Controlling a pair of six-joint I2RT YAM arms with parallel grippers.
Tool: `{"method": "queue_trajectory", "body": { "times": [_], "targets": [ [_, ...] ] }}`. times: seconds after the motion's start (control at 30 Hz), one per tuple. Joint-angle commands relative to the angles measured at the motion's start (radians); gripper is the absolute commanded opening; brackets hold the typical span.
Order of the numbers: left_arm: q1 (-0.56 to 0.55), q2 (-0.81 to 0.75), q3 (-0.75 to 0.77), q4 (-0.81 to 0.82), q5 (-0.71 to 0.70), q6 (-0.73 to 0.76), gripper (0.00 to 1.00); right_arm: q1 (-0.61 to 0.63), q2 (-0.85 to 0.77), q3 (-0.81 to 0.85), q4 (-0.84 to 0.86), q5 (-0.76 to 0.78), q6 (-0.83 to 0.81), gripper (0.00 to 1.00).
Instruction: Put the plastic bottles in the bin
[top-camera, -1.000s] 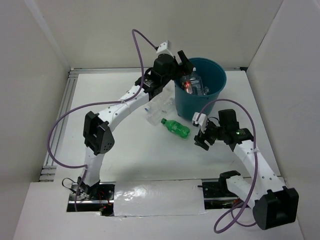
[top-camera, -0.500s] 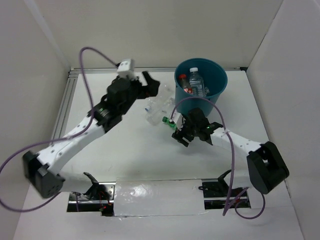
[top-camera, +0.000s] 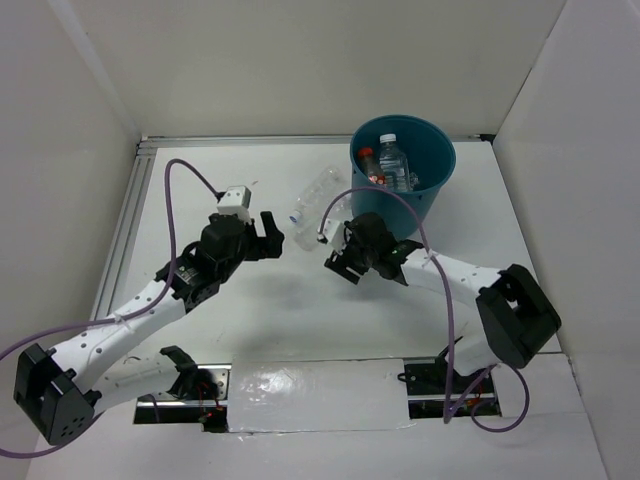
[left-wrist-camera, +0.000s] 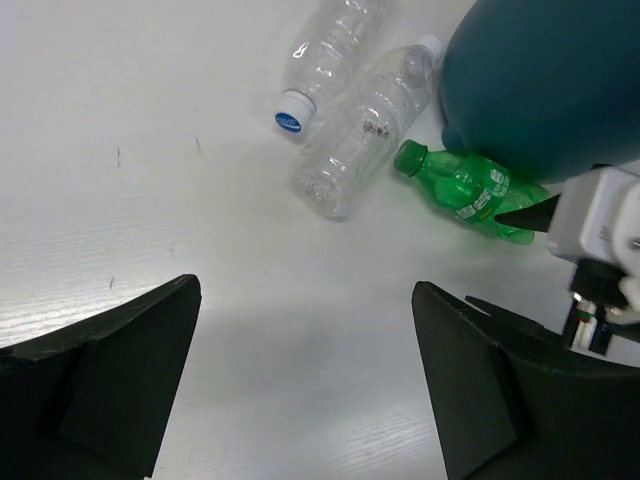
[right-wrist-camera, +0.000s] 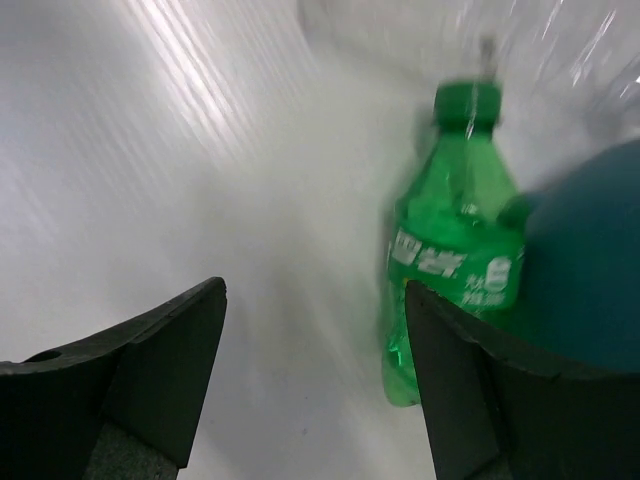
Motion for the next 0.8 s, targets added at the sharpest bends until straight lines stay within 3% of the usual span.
{"method": "queue_trajectory", "body": {
  "times": [0.0, 0.1, 0.33, 0.5, 0.7, 0.77],
  "targets": [
    [-0.002, -0.039, 0.004, 0.045, -0.005, 0.006, 1.0, 0.066, -0.115, 0.104, -0.06, -0.081, -0.03, 0.79],
    [-0.002, -0.027, -0.005, 0.068, 0.006, -0.013, 1.0, 0.086, -0.128, 0.122, -0.04, -0.008, -0.021, 0.79],
    [-0.002, 0.004, -0.014, 0.077, 0.034, -0.024, 1.0, 0.042, 0.01, 0.111, 0.043, 0.192, 0.002, 0.8],
    [-0.002, -0.007, -0.027, 0.077, 0.034, -0.043, 1.0, 0.008, 0.098, 0.122, 0.052, 0.21, -0.01, 0.8],
    [-0.011, -0.027, -0.06, 0.068, 0.043, -0.063, 1.0, -0.026, 0.177, 0.154, -0.027, 0.063, -0.042, 0.8],
    [-0.011, -0.027, -0.06, 0.068, 0.064, -0.063, 1.0, -0.026, 0.197, 0.163, -0.106, -0.039, -0.073, 0.71]
  ]
}}
